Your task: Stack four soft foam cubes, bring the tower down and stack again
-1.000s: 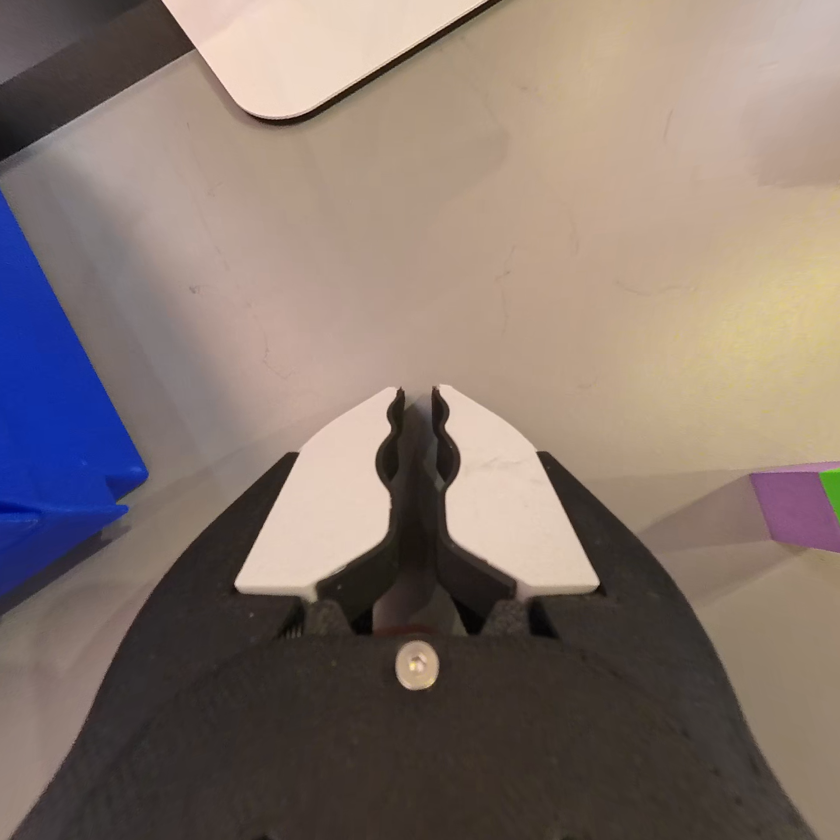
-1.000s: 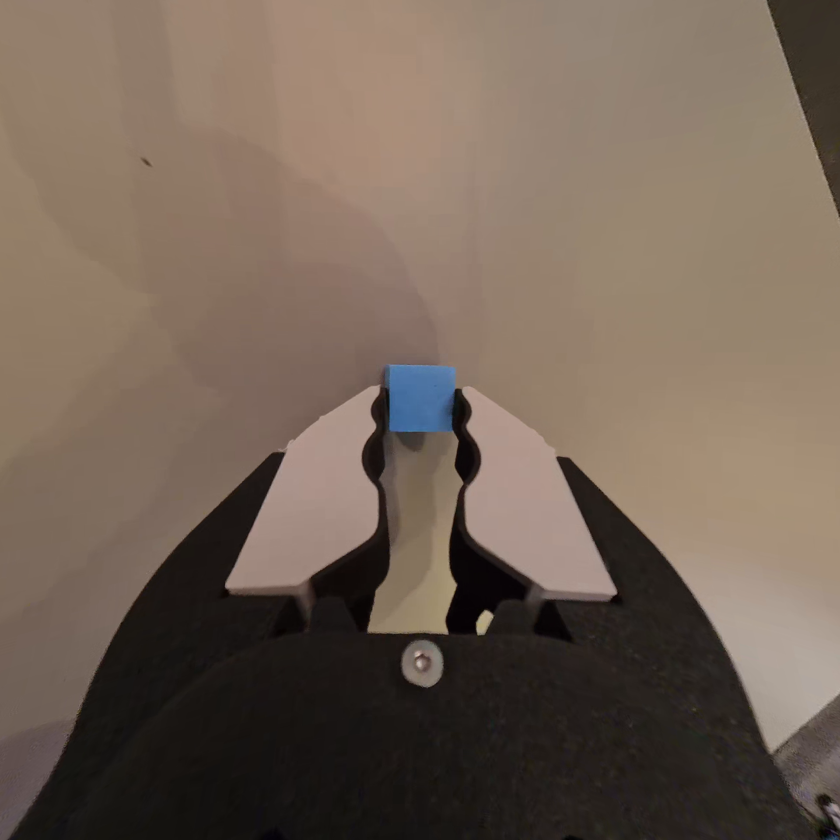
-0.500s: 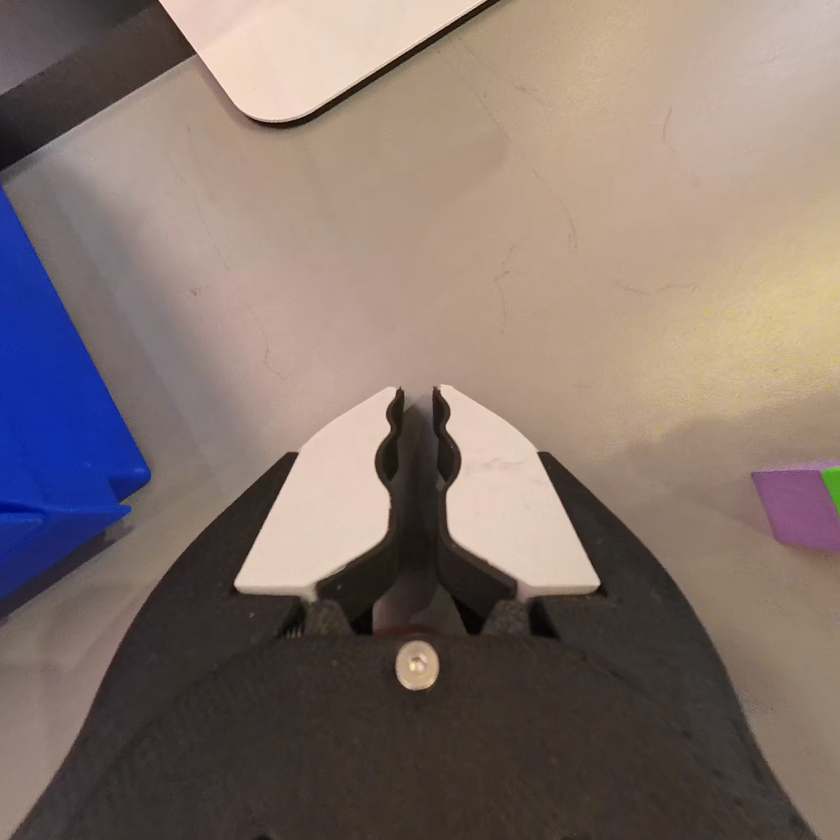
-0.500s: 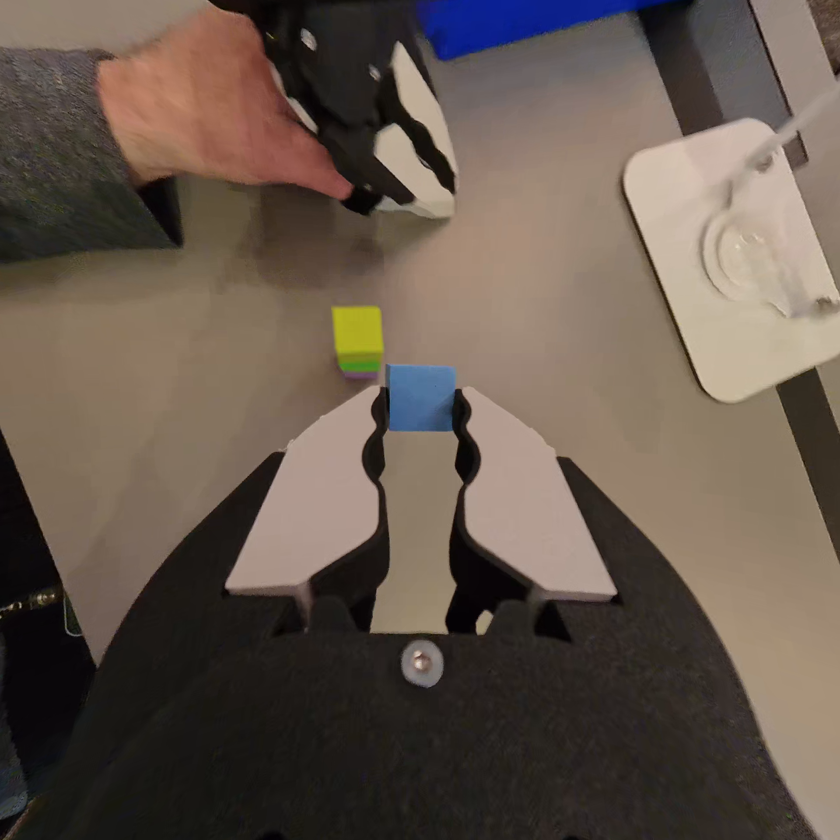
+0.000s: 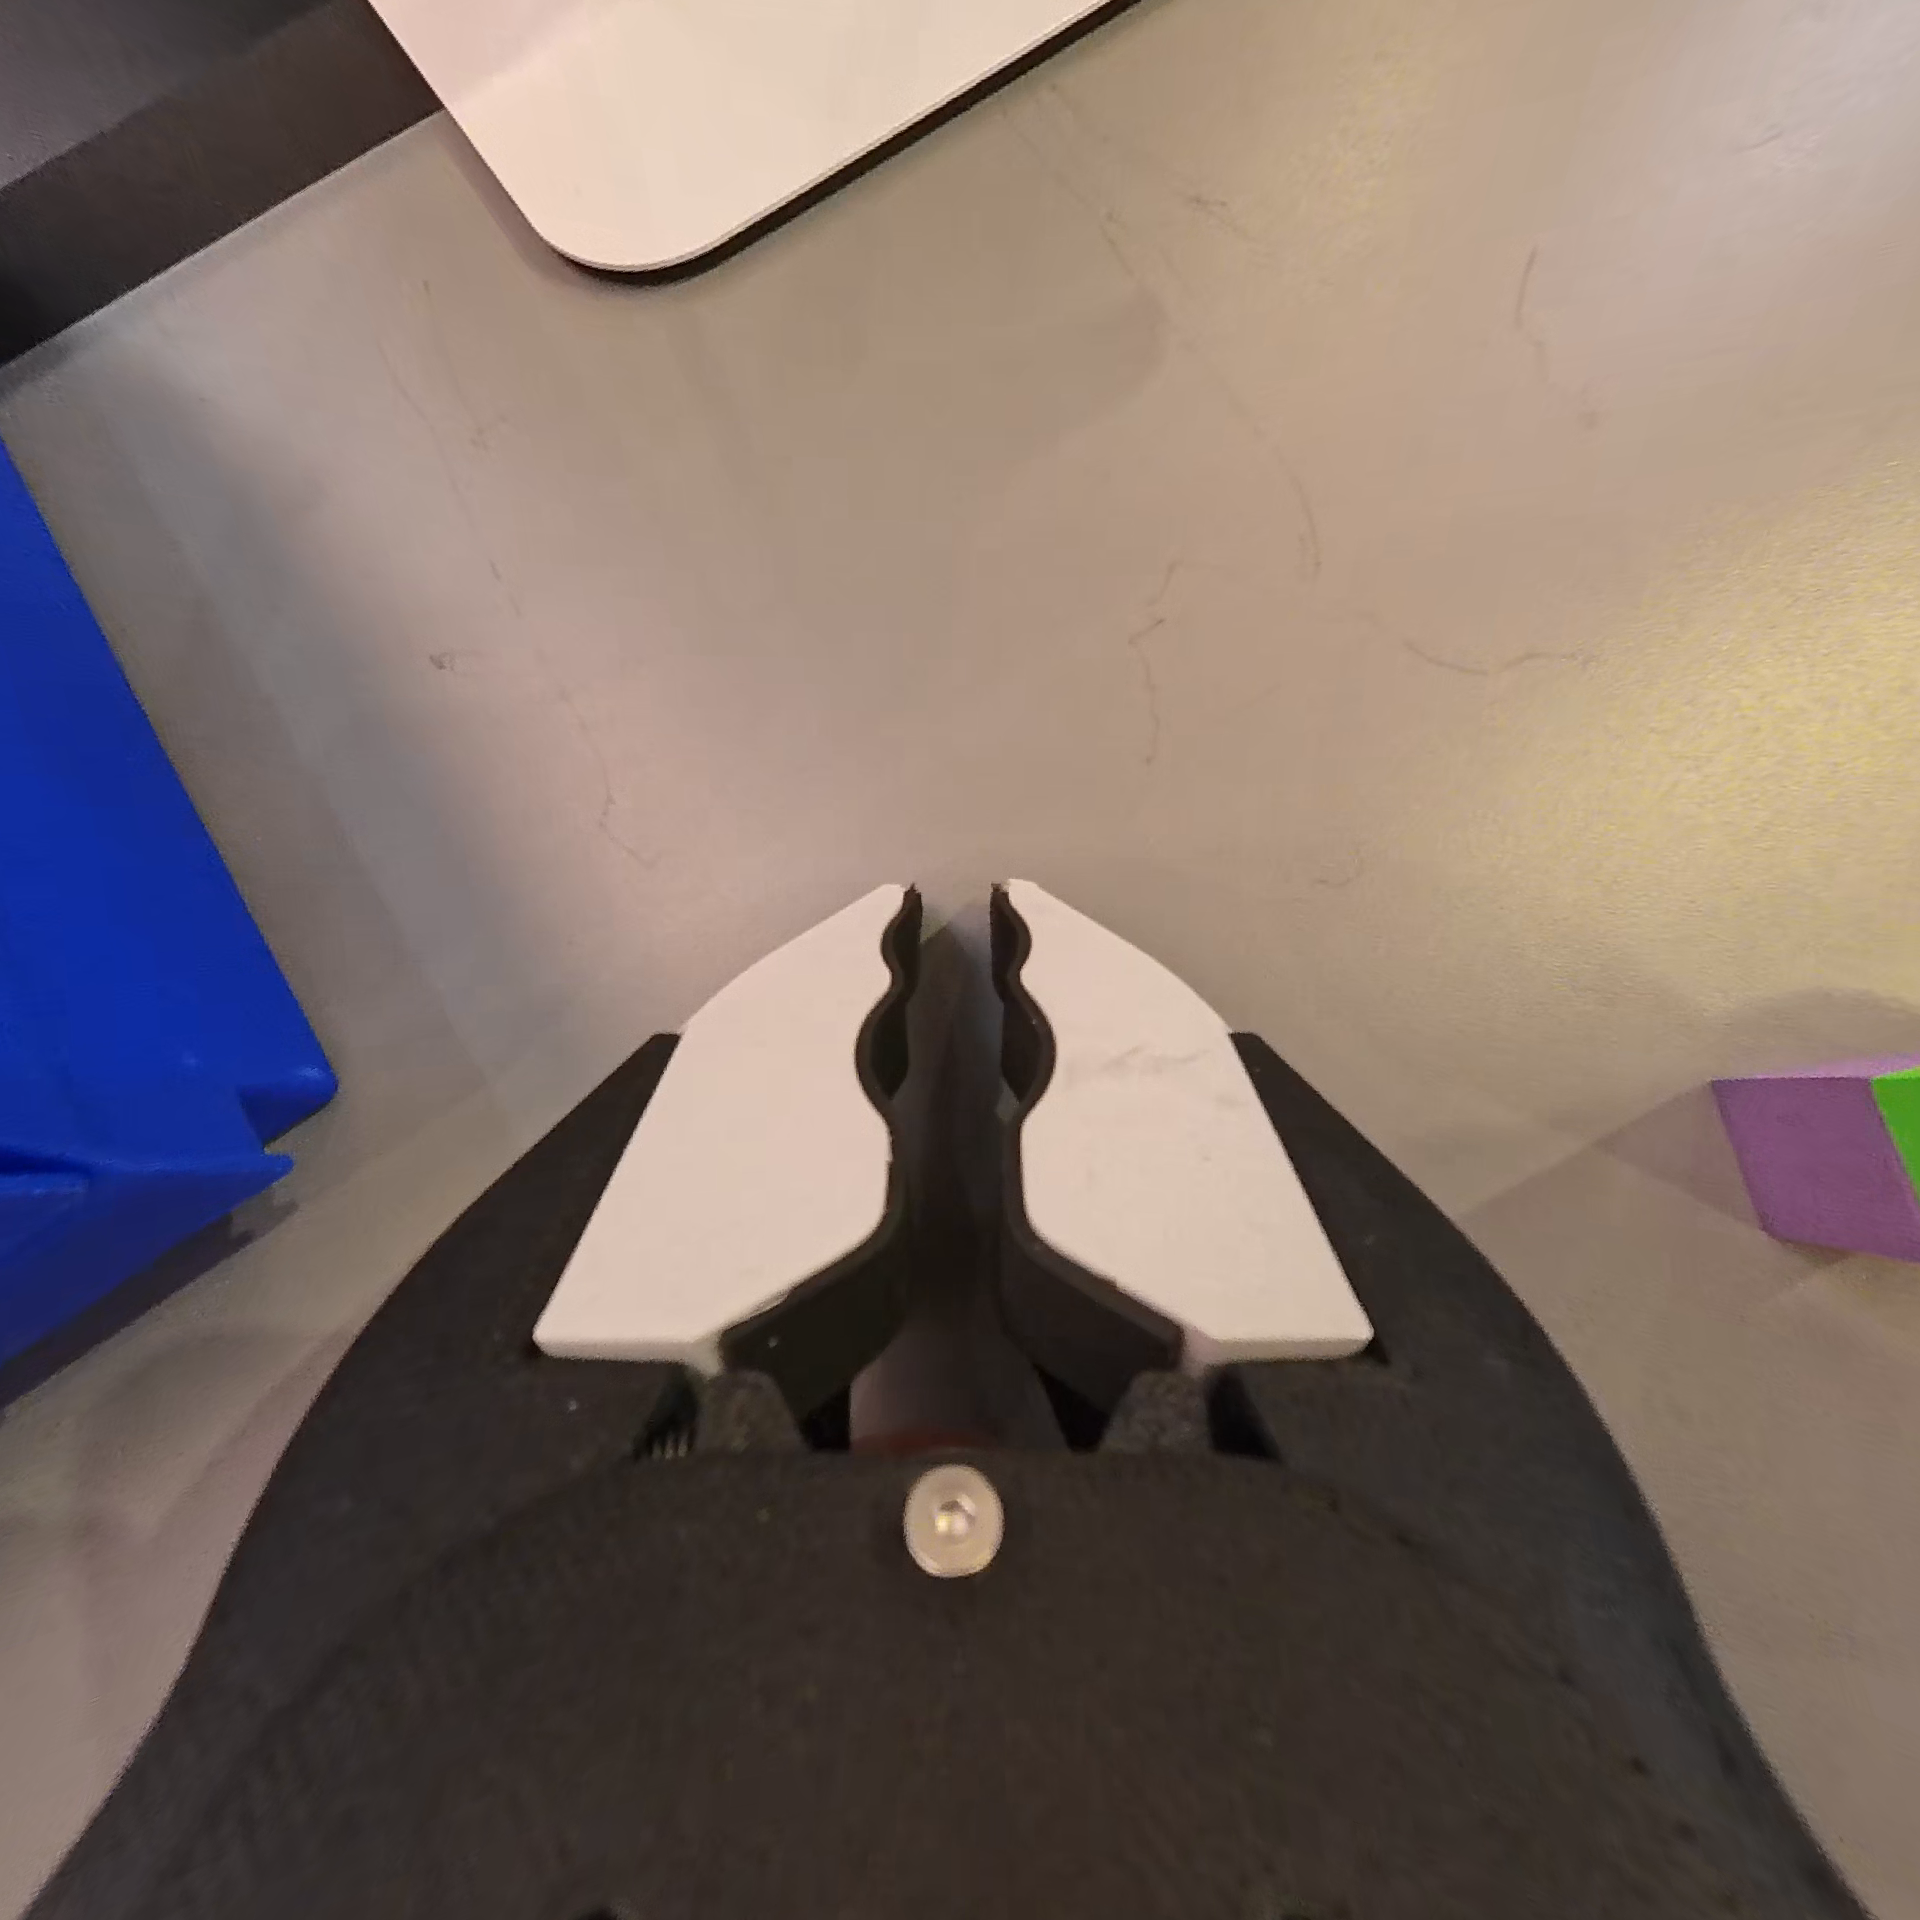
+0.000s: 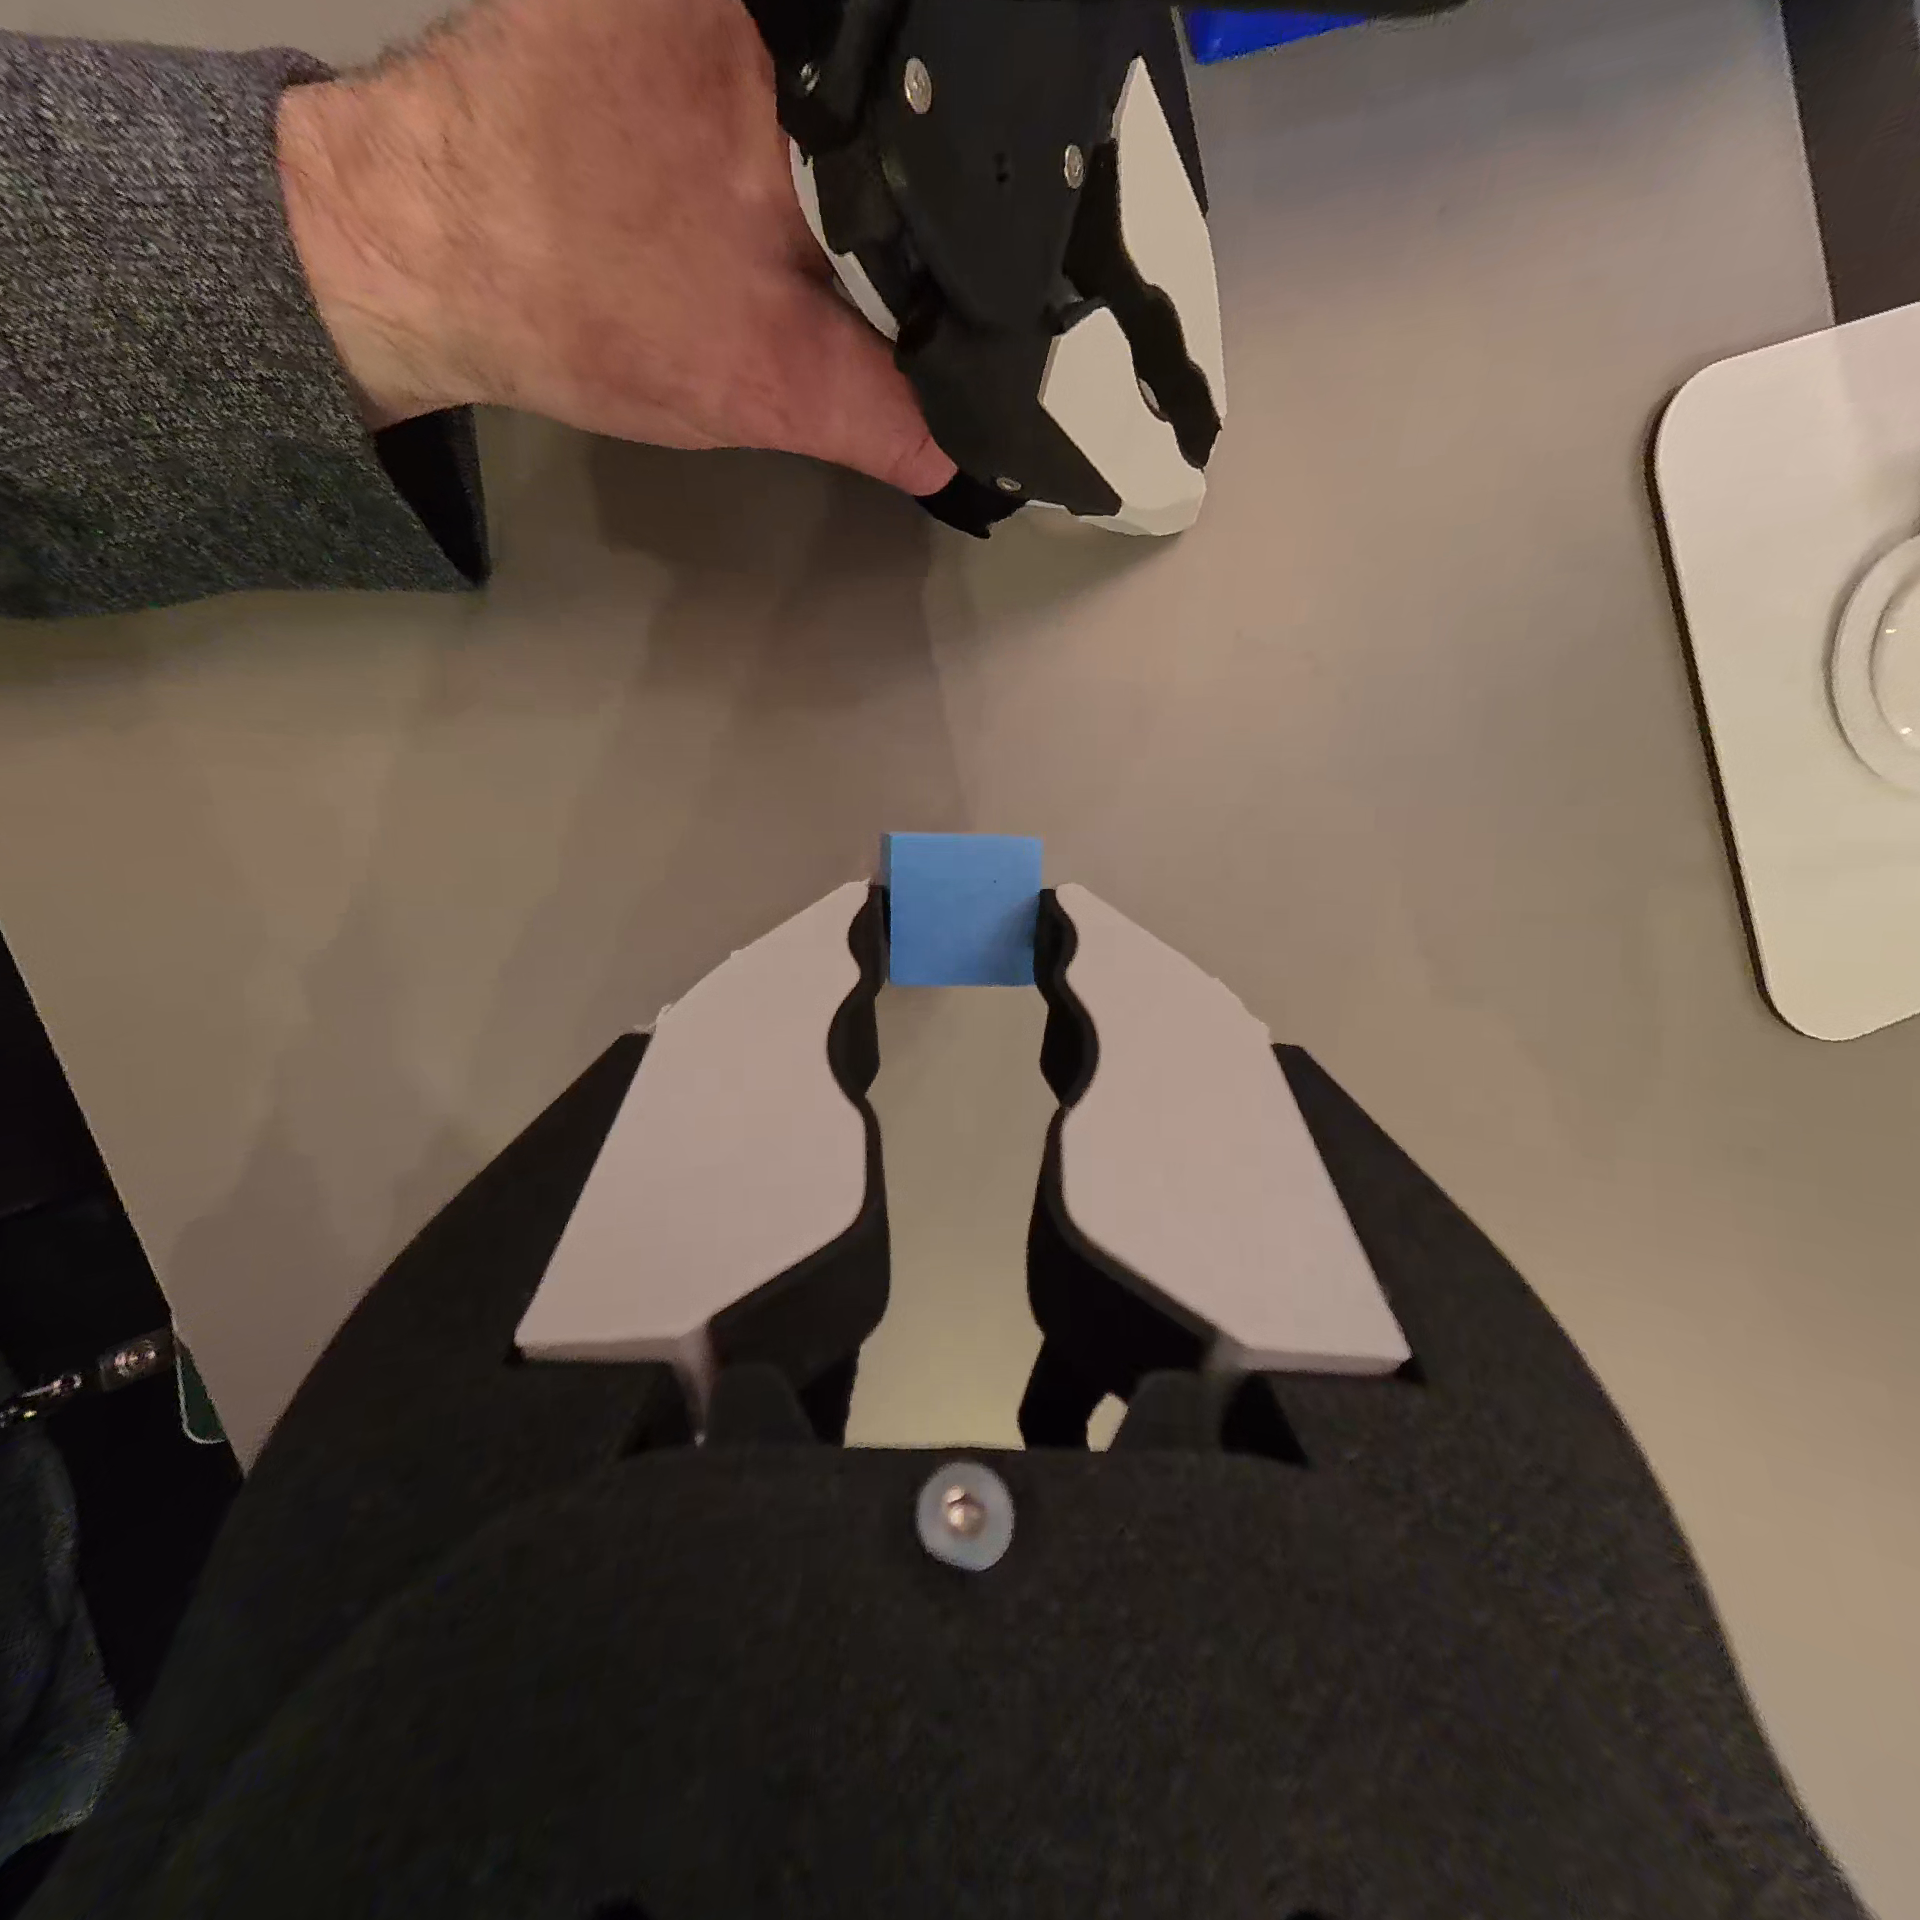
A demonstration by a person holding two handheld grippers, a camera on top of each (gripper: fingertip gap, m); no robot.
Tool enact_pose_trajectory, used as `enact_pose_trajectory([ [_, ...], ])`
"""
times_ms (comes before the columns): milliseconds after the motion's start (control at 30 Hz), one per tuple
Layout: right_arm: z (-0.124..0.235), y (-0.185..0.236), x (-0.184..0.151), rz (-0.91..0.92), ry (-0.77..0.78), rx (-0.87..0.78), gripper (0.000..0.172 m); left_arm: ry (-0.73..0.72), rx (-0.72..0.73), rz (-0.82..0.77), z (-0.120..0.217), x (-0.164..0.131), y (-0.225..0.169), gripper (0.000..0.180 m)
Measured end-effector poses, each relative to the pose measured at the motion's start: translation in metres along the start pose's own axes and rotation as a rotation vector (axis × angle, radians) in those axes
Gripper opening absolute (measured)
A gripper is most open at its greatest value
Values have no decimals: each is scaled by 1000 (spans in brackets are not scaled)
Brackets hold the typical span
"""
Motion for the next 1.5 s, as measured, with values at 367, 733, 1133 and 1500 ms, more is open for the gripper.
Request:
enact_pose_trajectory([
  [367, -9, -5, -6, -2, 22, 22, 27, 0, -2, 2, 0, 0, 0, 13],
  [733, -10, -6, -4, 12, 41, 15, 27, 1, -3, 2, 0, 0, 0, 13],
  [1133, 5, -9, -1, -12, -2, -21, 40, 1, -5, 4, 0, 0, 0, 12],
  [1500, 58, -43, -67, -324, -69, -239, 14, -11, 54, -24, 0, 1, 1, 9],
])
Point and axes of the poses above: each gripper's, where its closed fingertips meet, z back along the fingers, x out of its top, y = z × x across the jaws, the point moved 6 cm from there along z, back along the fingers, and after that the axes turned 14 degrees about -y, right-handed, at the moved point
